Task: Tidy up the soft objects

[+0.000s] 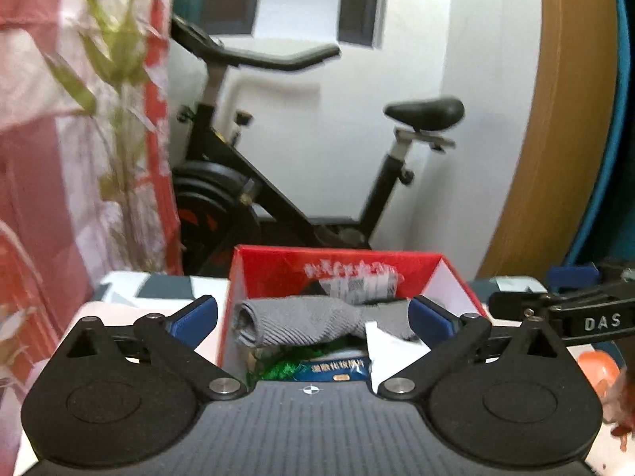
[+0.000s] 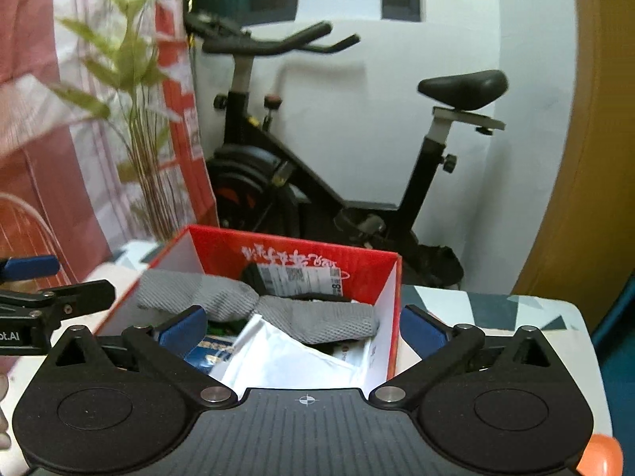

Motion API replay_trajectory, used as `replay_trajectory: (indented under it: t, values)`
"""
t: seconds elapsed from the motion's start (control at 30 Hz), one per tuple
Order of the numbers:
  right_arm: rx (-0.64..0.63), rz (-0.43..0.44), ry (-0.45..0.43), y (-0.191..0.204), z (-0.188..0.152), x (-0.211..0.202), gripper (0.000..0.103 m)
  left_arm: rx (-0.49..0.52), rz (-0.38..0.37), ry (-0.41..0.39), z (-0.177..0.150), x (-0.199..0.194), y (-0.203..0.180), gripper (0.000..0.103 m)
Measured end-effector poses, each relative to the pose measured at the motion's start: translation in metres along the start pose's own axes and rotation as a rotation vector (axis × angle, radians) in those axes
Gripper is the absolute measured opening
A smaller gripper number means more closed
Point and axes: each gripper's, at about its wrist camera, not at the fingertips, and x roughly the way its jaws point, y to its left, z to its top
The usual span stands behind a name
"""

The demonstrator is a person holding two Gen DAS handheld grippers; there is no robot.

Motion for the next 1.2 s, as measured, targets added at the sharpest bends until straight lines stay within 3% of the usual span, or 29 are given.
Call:
replay_trajectory:
  t: [0.23, 0.43, 0.8, 1.2]
  values:
    - [0.058, -0.010, -0.087, 0.003, -0.009, -0.058, 0.103, -0.005, 0.071, -0.095, 0.006, -0.053, -0.015, 0.103]
    - [0.056, -0.034, -0.153, 0.017, -0.024, -0.113, 0.103, -0.024, 0.041, -0.177, -0.001, -0.104, -0.020, 0.103]
    - [0.042, -0.034, -0.278, 0.047, -0.056, -0.210, 0.103, 0.003, 0.097, -0.196, -0.025, -0.179, -0.034, 0.103]
    - [0.083, -0.123, -0.335, 0.060, -0.092, -0.292, 0.103, -0.002, 0.139, -0.263, -0.039, -0.261, -0.046, 0.103]
